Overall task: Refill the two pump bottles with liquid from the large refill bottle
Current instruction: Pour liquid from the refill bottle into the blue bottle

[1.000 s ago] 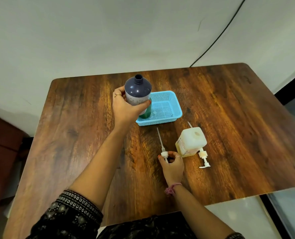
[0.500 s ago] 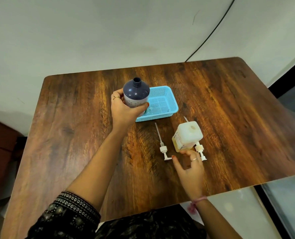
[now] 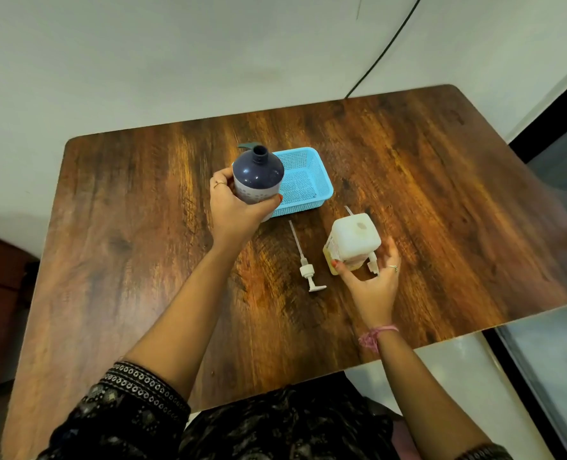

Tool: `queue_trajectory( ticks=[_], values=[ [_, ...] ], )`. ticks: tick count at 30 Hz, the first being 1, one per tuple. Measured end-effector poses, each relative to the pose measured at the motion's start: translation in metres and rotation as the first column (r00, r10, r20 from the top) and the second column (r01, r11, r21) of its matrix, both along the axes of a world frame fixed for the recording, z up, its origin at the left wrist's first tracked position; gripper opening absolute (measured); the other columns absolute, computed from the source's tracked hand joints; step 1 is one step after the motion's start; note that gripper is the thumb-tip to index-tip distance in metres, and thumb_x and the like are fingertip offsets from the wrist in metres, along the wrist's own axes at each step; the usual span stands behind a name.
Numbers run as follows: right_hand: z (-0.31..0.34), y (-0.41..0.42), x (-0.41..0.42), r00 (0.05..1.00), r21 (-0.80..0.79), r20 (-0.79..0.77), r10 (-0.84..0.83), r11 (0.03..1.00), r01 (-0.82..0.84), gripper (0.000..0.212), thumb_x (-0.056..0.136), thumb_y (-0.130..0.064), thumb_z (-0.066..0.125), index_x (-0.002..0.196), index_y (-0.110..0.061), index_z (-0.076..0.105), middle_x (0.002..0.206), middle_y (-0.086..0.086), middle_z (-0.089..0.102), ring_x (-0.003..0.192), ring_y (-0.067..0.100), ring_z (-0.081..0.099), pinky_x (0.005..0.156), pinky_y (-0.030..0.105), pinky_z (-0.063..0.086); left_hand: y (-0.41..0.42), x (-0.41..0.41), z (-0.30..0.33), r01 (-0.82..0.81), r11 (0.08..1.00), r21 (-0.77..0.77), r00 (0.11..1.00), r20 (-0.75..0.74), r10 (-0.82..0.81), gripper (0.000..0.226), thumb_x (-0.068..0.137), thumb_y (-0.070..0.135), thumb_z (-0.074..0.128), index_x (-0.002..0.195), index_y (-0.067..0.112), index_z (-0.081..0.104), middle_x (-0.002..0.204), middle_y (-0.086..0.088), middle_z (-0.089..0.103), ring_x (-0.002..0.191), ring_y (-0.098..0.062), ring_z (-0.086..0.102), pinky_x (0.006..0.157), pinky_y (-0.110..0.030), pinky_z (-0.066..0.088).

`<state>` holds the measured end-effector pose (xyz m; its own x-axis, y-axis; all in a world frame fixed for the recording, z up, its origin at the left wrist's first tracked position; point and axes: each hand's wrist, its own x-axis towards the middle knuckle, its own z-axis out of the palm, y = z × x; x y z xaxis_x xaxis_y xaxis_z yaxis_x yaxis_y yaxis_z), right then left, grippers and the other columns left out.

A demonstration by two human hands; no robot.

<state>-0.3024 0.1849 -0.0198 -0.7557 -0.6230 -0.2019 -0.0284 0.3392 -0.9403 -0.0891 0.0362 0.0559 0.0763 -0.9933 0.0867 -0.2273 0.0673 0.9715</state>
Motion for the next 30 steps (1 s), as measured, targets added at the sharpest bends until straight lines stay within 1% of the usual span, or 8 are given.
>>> queue_trajectory(
  ticks=[1, 3, 6, 11, 14, 19, 23, 30],
  values=[
    [0.005, -0.010, 0.003, 0.979, 0.068, 0.056, 0.197, 0.977, -0.201, 0.155, 0.013, -0.071, 0.083, 0.140, 0.002, 0.033, 0.140, 0.023, 0.041, 0.128, 0.032, 0.044, 0.105, 0.030, 0.039, 0.000, 0.000, 0.000, -0.002, 1.000, -0.003, 1.000, 0.000, 0.002, 0.078, 0.056, 0.025, 0.089, 0.118, 0.017, 0.043, 0.123, -0.008, 0.055, 0.108, -0.019, 0.062, 0.078, -0.027, 0.059],
    [0.009, -0.021, 0.011, 0.930, 0.088, 0.065, 0.363, 0.926, -0.368, 0.145, 0.024, -0.085, 0.069, 0.139, -0.003, 0.035, 0.136, 0.018, 0.047, 0.125, 0.033, 0.047, 0.102, 0.038, 0.041, 0.000, -0.001, -0.001, 0.000, 1.000, -0.008, 1.000, 0.004, 0.000, 0.077, 0.056, 0.024, 0.090, 0.118, 0.018, 0.043, 0.123, -0.008, 0.055, 0.108, -0.019, 0.062, 0.079, -0.026, 0.059],
    [0.005, -0.035, 0.016, 0.950, -0.007, -0.118, 0.290, 0.956, -0.292, 0.101, 0.060, -0.045, 0.085, 0.140, -0.010, 0.034, 0.136, 0.007, 0.048, 0.127, 0.020, 0.046, 0.101, 0.028, 0.041, -0.001, -0.001, 0.000, 0.012, 1.000, -0.001, 1.000, 0.009, -0.012, 0.081, 0.053, 0.032, 0.088, 0.119, 0.017, 0.044, 0.124, -0.007, 0.055, 0.108, -0.019, 0.062, 0.080, -0.031, 0.059],
    [-0.001, -0.040, 0.018, 0.970, -0.111, -0.157, 0.187, 0.972, -0.206, 0.087, 0.068, -0.016, 0.085, 0.139, -0.008, 0.036, 0.125, -0.004, 0.051, 0.117, 0.009, 0.049, 0.082, -0.001, 0.041, -0.003, -0.002, 0.002, 0.012, 1.000, 0.005, 1.000, 0.014, -0.012, 0.083, 0.052, 0.033, 0.087, 0.120, 0.017, 0.043, 0.124, -0.007, 0.054, 0.108, -0.020, 0.062, 0.080, -0.033, 0.060],
    [-0.003, -0.044, 0.019, 0.971, -0.108, -0.166, 0.169, 0.976, -0.188, 0.077, 0.069, -0.013, 0.083, 0.133, -0.008, 0.042, 0.118, -0.006, 0.051, 0.111, 0.007, 0.049, 0.071, -0.005, 0.040, -0.004, -0.004, 0.003, 0.006, 1.000, 0.006, 1.000, 0.019, -0.007, 0.082, 0.051, 0.033, 0.087, 0.119, 0.019, 0.043, 0.124, -0.007, 0.054, 0.107, -0.020, 0.062, 0.080, -0.034, 0.060],
    [-0.005, -0.045, 0.019, 0.978, -0.089, -0.166, 0.128, 0.986, -0.144, 0.076, 0.069, -0.020, 0.083, 0.134, -0.012, 0.044, 0.117, -0.011, 0.051, 0.111, 0.004, 0.048, 0.070, -0.004, 0.040, -0.007, -0.010, 0.007, -0.008, 1.000, -0.005, 1.000, 0.009, 0.008, 0.079, 0.054, 0.023, 0.089, 0.119, 0.019, 0.043, 0.123, -0.007, 0.055, 0.107, -0.021, 0.062, 0.080, -0.031, 0.059],
    [0.011, -0.057, 0.015, 0.978, -0.112, -0.194, 0.083, 0.988, -0.106, 0.076, 0.066, -0.032, 0.083, 0.131, -0.014, 0.048, 0.116, -0.010, 0.054, 0.107, 0.003, 0.050, 0.079, 0.011, 0.046, -0.011, -0.017, 0.017, -0.029, 0.999, -0.032, 0.999, 0.014, 0.030, 0.078, 0.057, 0.016, 0.090, 0.119, 0.018, 0.043, 0.123, -0.008, 0.054, 0.105, -0.018, 0.062, 0.076, -0.020, 0.057],
    [0.081, -0.105, -0.014, 0.932, -0.233, -0.340, 0.125, 0.949, -0.212, 0.076, 0.067, -0.040, 0.081, 0.130, -0.011, 0.049, 0.118, 0.000, 0.058, 0.101, 0.006, 0.056, 0.066, 0.008, 0.048, -0.031, -0.040, 0.053, -0.108, 0.991, -0.079, 0.994, 0.020, 0.110, 0.077, 0.056, 0.027, 0.091, 0.116, 0.023, 0.043, 0.122, -0.004, 0.054, 0.105, -0.012, 0.061, 0.087, -0.030, 0.056]
  ],
)
